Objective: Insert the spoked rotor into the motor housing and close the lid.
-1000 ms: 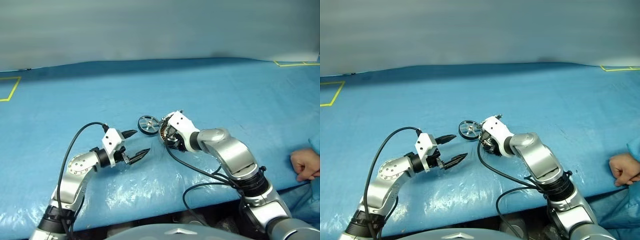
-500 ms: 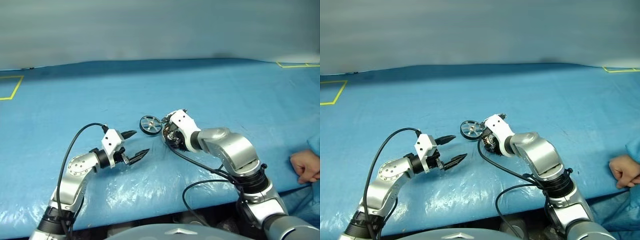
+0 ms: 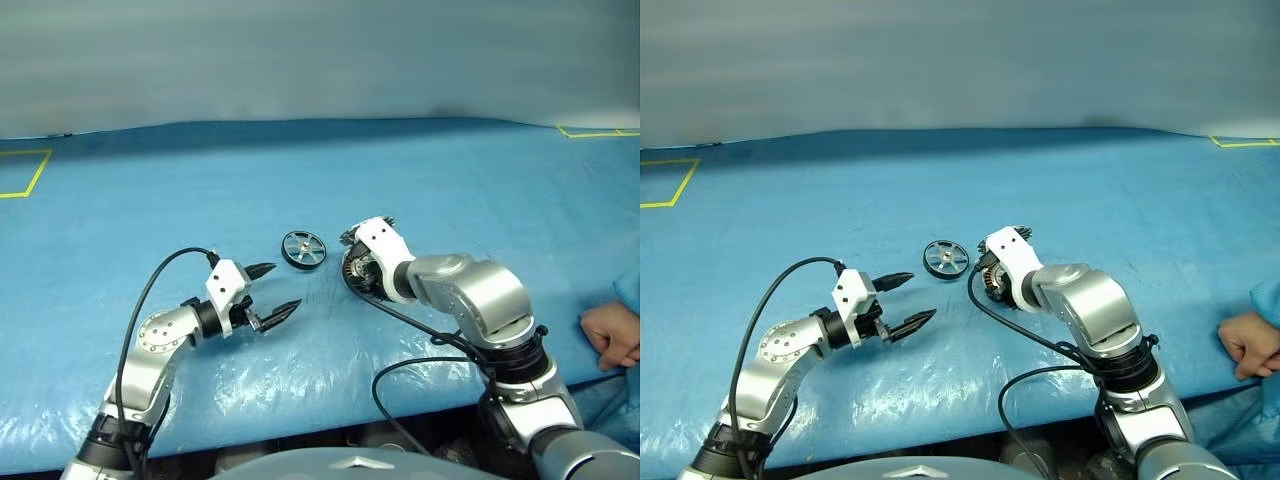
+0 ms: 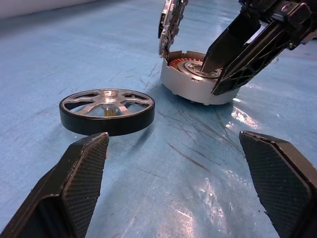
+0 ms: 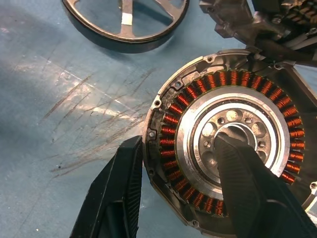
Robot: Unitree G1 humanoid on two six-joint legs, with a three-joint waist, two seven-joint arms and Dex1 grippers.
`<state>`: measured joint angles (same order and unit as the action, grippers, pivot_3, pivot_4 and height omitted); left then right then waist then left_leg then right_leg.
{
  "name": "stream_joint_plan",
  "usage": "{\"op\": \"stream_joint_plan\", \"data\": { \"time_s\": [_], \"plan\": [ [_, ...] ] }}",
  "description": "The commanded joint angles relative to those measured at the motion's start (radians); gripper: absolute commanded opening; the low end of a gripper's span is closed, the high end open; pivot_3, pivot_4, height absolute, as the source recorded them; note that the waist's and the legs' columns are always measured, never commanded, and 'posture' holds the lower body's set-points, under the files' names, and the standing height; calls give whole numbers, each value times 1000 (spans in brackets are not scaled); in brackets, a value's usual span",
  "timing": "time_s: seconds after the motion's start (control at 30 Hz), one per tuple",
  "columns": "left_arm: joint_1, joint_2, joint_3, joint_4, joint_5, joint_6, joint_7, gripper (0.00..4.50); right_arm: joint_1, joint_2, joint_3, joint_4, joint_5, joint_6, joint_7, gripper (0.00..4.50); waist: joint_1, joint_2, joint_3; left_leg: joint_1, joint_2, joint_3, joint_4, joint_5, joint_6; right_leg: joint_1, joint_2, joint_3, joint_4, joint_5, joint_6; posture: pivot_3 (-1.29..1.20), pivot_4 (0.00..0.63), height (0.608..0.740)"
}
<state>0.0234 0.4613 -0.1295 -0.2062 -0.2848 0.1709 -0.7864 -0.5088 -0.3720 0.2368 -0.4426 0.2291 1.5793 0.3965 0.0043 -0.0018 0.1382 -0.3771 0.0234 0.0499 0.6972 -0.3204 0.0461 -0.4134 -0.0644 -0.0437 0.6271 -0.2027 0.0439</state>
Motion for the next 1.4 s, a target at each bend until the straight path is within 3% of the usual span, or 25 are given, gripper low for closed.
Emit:
{"op": "stream_joint_plan", "data": {
  "time_s": [0.03, 0.13, 0.33, 0.6, 0.83, 0.97, 1.1, 1.2, 1.33, 1.4],
  "plan": [
    [-10, -9, -9, -32, 3, -10, 1, 4500, 25, 0, -18, 53, -10, 35, -53, 1931, 0, 0, 0, 0, 0, 0, 0, 0, 0, 0, 0, 0, 0, 0, 0, 0, 150, 740],
    [-9, -9, -10, -29, 6, -12, 0, 4500, 31, 5, -7, 48, 5, 35, -66, 1931, 0, 0, 0, 0, 0, 0, 0, 0, 1, 0, 0, 0, 0, 0, 0, 0, 150, 740],
    [-7, -11, -4, -30, 3, -8, -1, 4500, 24, 12, -8, 42, 65, 35, -53, 3764, -1, 0, 0, 0, 0, 0, 0, 0, 1, 0, 0, 0, 0, 0, 0, 0, 150, 740],
    [18, -9, 4, -44, -4, -3, 4, 4500, 24, -110, 4, -91, 111, -42, -1, 3764, -1, 1, 0, -1, 0, 0, 0, -1, 2, -1, 0, 0, 0, 0, -1, 0, 150, 740],
    [34, -2, 5, -65, -20, -1, -11, 4500, 121, -70, -144, -198, 201, -169, 64, 3764, -11, 1, 2, -2, 1, 0, -1, -2, 4, -3, 1, 0, 0, 1, 2, 0, 150, 740],
    [43, 0, 10, -78, -35, 10, -14, 4500, 223, -56, -203, -267, 256, -343, 125, 3764, -12, 1, 2, -2, 2, 0, -1, -2, 5, -3, 1, 0, 0, 1, 2, 0, 150, 740],
    [55, 13, 1, -94, -38, 15, -30, 4500, 378, -153, -148, -260, 138, -616, 136, 3764, -12, 1, 2, -2, 2, 0, -1, -2, 5, -3, 1, 0, -1, 0, 1, 0, 150, 740],
    [65, 18, 1, -107, -40, 7, -35, 4500, 506, -167, -127, -261, 81, -857, 161, 3764, -13, 1, 2, -2, 1, 1, -1, -2, 3, -3, 1, 1, -1, -2, -2, 0, 150, 740],
    [78, 9, -8, -133, -41, -5, -34, 4500, 631, -135, -102, -240, 42, -1004, 144, 3764, -15, 1, 2, -1, 4, 1, -1, -1, 2, -3, 3, 1, 0, -3, -2, 0, 150, 740],
    [81, 1, -19, -137, -31, -7, -26, 4500, 661, -78, -129, -207, 10, -1045, 64, 3764, -14, 0, 2, -1, 3, 2, -1, -1, 2, -3, 3, 2, 0, -3, -2, 0, 150, 740]
  ]
}}
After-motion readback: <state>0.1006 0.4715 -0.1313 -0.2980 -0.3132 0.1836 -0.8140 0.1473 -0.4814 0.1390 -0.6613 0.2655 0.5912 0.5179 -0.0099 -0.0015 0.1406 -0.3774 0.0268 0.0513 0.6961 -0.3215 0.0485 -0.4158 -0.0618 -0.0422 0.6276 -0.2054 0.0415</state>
